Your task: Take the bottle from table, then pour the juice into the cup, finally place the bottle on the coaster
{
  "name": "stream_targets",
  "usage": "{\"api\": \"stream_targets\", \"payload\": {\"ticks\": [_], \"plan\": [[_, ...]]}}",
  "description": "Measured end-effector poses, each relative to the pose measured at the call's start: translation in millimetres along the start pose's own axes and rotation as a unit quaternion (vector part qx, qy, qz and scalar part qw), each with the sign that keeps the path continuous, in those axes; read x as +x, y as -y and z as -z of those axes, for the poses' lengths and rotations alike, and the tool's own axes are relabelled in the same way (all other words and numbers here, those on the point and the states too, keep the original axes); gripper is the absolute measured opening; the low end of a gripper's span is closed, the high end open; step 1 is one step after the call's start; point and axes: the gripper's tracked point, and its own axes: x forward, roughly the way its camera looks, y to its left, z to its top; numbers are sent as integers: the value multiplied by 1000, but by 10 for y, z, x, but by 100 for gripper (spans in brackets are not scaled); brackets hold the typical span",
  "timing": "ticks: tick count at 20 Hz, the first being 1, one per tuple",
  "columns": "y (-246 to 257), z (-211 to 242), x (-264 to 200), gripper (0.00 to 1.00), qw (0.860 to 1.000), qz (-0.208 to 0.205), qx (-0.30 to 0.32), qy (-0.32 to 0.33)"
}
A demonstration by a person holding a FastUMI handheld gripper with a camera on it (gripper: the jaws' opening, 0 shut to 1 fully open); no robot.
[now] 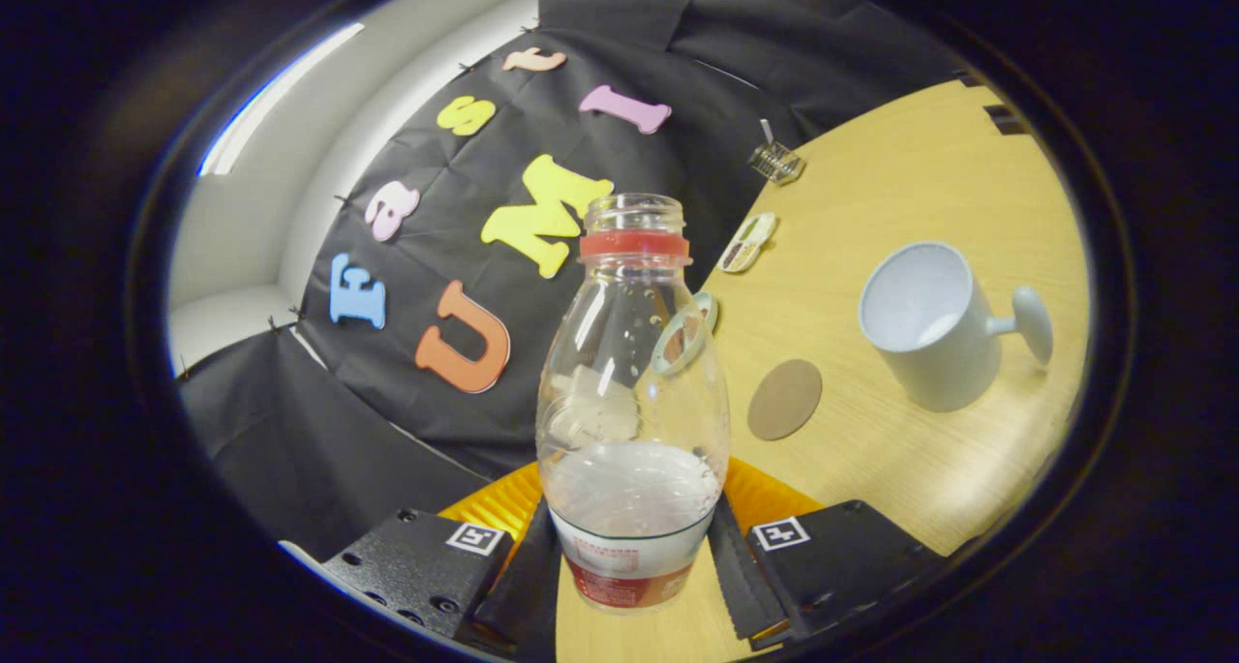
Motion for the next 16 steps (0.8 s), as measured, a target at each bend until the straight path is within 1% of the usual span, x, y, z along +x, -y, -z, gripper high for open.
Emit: {"api": "stream_targets", "payload": {"ticks": [4,8,11,16], "plan": [[63,5,10,78,998,-3,68,-18],[47,59,25,78,992,3,121,-36],[-16,34,-41,78,985,2,170,-37],[-100,41,-41,78,969,-16,242,-56]]}}
